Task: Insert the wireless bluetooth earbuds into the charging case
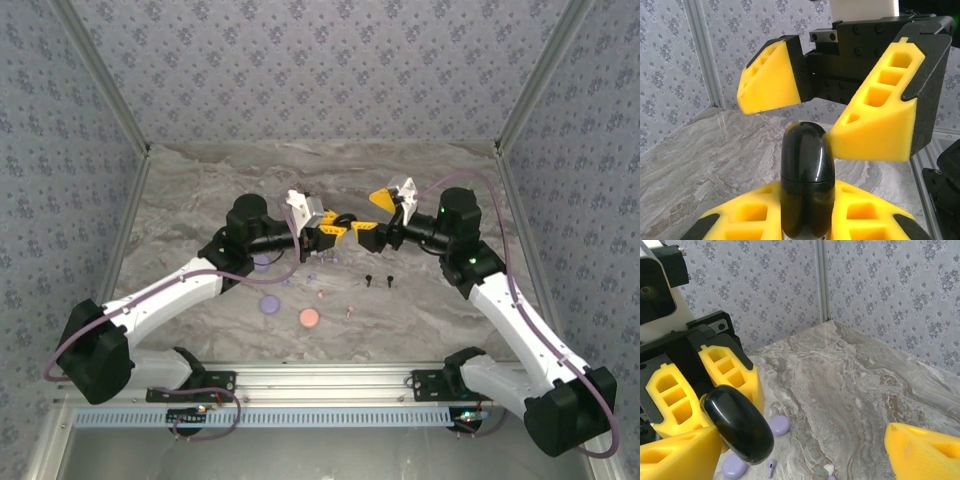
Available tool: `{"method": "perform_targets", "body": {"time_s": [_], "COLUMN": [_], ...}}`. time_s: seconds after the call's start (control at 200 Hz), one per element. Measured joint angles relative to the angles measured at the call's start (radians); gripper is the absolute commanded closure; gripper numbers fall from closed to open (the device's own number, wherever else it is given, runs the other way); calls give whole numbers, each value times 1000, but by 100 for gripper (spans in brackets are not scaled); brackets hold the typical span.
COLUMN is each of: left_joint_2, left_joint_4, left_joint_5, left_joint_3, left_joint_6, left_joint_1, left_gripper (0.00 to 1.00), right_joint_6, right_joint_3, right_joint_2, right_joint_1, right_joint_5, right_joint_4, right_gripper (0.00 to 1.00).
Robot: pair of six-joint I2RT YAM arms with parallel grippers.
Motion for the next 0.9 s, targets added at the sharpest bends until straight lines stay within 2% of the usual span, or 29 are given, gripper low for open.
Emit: {"method": "perform_targets", "body": {"time_s": [0.635,0.904], "left_joint_2": [0,-53], "left_joint_4": [-6,57], "left_joint_5": [-10,-76], "left_joint_3": [0,-116], "left_joint_6": [20,35], "left_joint_1": [-6,-6], "left_gripper": [100,100], "right_joint_6": [1,99], "right_joint_3": [79,95], "right_joint_2": [58,-38], "right_joint_1": [-13,-120], "right_joint_5": [52,94], "right_joint_4": [-21,-170], "right_gripper": [15,13]}}
